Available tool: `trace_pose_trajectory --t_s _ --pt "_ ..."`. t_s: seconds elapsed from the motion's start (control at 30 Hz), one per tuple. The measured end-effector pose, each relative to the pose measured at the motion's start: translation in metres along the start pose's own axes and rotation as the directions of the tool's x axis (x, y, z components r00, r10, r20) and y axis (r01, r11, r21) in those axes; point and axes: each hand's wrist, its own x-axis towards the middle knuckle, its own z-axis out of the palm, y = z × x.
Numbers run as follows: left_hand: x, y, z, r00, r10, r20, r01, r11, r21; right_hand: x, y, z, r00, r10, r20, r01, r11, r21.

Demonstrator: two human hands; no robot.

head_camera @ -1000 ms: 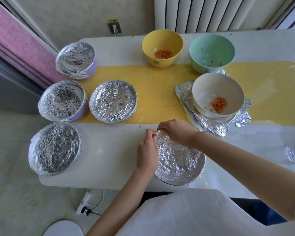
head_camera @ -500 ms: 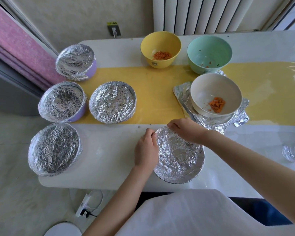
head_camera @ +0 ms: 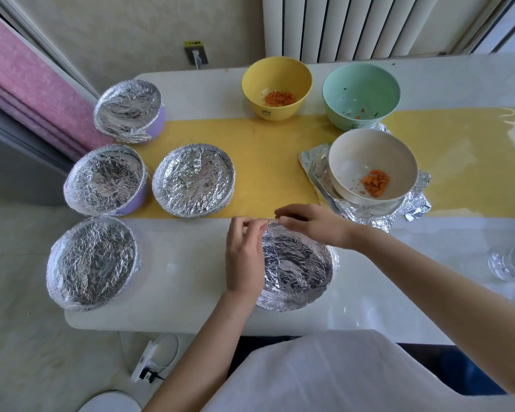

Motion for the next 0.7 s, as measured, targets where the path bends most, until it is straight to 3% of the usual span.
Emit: trace_pose_trajectory --t_s 0.13,0.37,0.57,0.7 --pt "-0.004 0.001 0.003 0.999 0.004 -0.032 -0.003 1.000 0.031 -0.002 0.002 -0.003 0.998 0.009 0.057 -0.019 0.982 0.188" --pt "-0.004 0.004 0.001 0.999 0.027 -0.042 -0.027 1.000 -0.010 -0.001 -0.002 -0.004 0.999 -0.023 0.038 0.016 0.987 0.161" --pt "0.000 0.003 0.002 0.999 0.028 -0.043 -0.030 0.999 -0.044 -0.002 -0.006 -0.001 0.999 -0.040 -0.001 0.040 0.998 -0.041" --pt "0.003 0.002 0.001 0.999 -0.013 -0.040 0.012 0.999 -0.036 -0.002 -0.007 0.007 0.983 -0.169 -0.077 0.139 0.945 -0.297"
